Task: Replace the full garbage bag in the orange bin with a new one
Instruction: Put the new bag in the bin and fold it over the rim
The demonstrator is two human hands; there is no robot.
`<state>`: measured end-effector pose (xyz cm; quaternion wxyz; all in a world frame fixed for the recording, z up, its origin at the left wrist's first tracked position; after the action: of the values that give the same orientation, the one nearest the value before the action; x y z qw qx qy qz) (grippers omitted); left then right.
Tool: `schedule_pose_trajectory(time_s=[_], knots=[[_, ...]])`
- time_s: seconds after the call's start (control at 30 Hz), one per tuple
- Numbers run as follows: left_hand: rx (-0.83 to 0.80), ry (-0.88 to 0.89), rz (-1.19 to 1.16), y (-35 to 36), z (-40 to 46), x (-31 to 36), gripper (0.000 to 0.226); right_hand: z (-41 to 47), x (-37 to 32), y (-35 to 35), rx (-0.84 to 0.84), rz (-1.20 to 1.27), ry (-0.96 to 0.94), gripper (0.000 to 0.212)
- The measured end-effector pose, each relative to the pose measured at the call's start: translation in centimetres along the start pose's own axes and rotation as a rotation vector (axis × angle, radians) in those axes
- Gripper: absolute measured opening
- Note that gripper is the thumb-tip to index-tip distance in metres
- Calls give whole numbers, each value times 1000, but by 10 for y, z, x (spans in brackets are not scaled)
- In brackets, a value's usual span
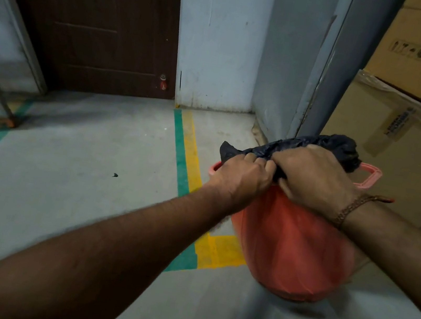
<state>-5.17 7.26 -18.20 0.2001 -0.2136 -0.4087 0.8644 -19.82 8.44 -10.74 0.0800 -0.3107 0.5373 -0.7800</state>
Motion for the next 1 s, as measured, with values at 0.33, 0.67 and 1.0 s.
schedule_pose_trajectory(time_s=[0.33, 0.67, 1.0], knots=[[-98, -127, -317, 19, -27, -57, 52, 3, 27, 12, -28, 101, 105, 28], [-30, -55, -381, 16, -24, -52, 51, 0, 27, -1, -43, 190, 148, 24], [-88, 35, 78, 1, -12, -25, 13, -5, 24, -6, -83, 141, 145, 23]])
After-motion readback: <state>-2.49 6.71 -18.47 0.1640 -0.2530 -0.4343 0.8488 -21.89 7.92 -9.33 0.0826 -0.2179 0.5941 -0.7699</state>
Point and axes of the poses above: each hand's wrist, its own z-axis towards the middle knuckle, its own y-axis out of the palm, x = y × z, the point moved 1 cm from there along z, towards the middle knuckle, and after that the axes turned 4 degrees about -z, right-handed, at the moved point
